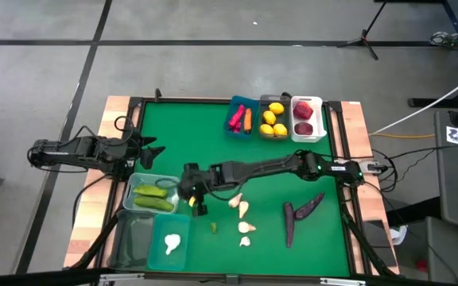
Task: Sort produce into baskets
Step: Put the white garlic into the green bin
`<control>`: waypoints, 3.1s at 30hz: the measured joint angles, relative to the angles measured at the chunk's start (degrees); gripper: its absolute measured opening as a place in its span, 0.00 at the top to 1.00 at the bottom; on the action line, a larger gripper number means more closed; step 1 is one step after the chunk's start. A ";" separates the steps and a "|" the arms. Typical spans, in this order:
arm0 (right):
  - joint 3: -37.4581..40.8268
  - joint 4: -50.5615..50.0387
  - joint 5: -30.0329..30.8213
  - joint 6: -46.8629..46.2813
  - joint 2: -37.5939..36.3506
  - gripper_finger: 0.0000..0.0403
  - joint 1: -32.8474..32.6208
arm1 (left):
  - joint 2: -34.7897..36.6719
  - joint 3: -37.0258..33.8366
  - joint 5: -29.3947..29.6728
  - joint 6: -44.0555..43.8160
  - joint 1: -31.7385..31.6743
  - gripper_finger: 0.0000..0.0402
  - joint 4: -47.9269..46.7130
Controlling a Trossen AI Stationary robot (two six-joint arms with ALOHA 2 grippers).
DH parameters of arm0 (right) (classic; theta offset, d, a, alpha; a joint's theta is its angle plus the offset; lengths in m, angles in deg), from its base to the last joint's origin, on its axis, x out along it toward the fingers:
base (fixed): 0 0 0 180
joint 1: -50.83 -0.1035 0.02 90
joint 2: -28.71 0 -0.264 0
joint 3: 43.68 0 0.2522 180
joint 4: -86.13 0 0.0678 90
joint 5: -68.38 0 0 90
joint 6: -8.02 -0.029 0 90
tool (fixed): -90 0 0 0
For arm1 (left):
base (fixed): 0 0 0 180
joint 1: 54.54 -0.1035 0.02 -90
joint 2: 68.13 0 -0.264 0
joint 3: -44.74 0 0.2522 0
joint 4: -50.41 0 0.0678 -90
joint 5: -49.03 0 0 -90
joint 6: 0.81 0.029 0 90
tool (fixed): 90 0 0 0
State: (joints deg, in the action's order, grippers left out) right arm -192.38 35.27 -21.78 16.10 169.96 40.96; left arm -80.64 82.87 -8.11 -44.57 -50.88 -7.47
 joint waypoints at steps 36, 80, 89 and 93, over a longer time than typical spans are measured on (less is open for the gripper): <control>-0.19 -4.54 11.40 -0.98 -4.31 0.21 -7.06 | 0.00 -0.01 -0.02 -0.86 0.00 0.18 -0.35; 21.30 -24.27 7.20 -12.10 -4.71 0.66 -5.16 | 0.00 -0.01 -0.02 -0.83 -0.02 0.18 -0.38; 20.98 -18.62 9.01 -10.84 -5.96 0.62 -4.92 | 0.00 -0.01 -0.02 -0.82 0.00 0.18 -0.38; 17.63 -15.86 8.58 -10.82 -6.47 0.61 -5.03 | 0.00 -0.01 -0.02 -0.83 -0.01 0.18 -0.36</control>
State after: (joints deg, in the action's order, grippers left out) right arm -174.75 19.41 -13.21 5.28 163.49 35.92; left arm -80.64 82.86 -8.13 -45.40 -50.88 -7.84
